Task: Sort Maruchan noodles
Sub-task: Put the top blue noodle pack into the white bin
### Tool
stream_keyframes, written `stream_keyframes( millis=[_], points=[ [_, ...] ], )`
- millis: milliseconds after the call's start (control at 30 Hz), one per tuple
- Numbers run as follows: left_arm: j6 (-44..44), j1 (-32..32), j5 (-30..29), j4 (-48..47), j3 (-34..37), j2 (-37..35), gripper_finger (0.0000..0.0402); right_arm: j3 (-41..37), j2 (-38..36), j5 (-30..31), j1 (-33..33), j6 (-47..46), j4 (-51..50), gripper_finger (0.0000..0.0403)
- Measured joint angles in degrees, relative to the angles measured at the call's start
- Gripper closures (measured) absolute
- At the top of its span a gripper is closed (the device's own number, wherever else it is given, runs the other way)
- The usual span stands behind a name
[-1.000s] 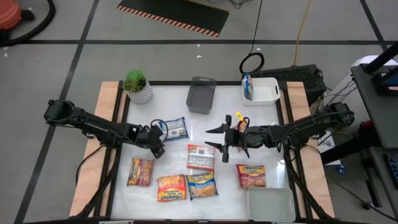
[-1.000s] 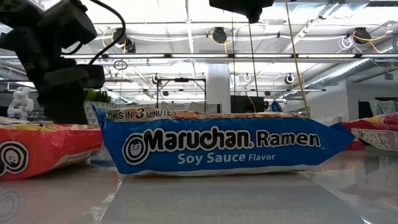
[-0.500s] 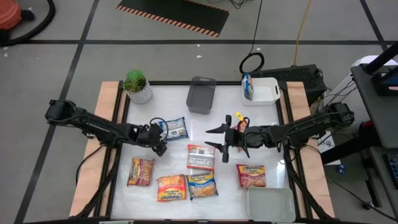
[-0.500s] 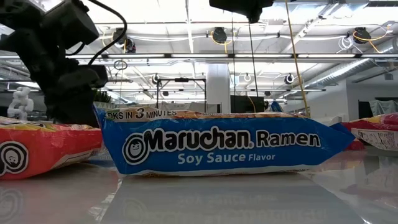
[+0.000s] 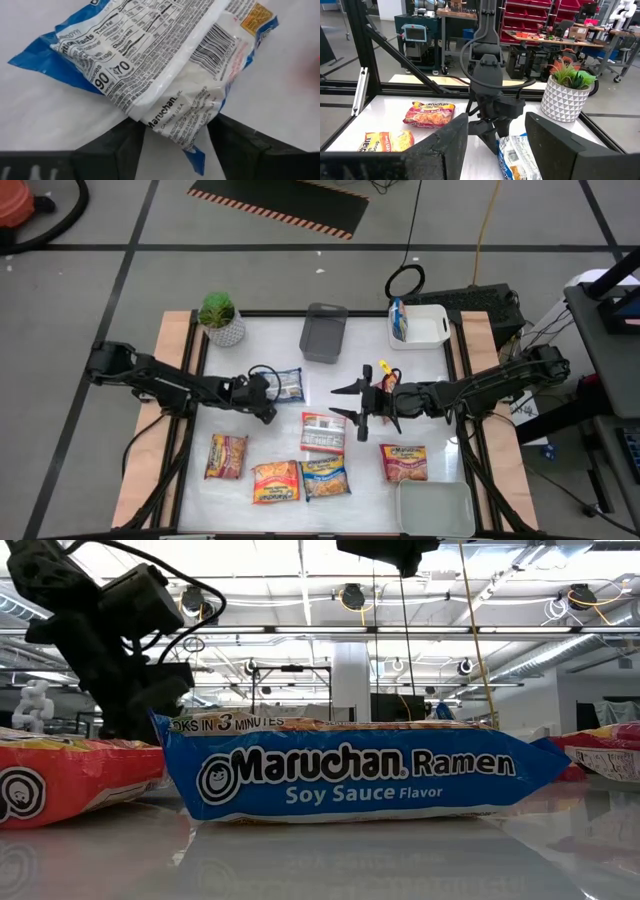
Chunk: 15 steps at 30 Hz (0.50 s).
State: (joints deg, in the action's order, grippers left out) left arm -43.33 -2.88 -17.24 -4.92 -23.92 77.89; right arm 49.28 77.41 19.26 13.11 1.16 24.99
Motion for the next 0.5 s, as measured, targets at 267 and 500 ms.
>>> stream_keyframes(
  millis=[267, 500],
  points=[
    [5.45, 0.35, -2.89, -0.55, 0.15, 0.16, 0.0323, -0.01, 0.00, 0.01, 0.01, 0.11, 0.00, 0.0211],
    [17.76, 0.40, -4.97, 0.09, 0.24, 0.22, 0.0392, 0.00, 0.00, 0.05, -0.01, 0.17, -0.02, 0.0211]
  ],
)
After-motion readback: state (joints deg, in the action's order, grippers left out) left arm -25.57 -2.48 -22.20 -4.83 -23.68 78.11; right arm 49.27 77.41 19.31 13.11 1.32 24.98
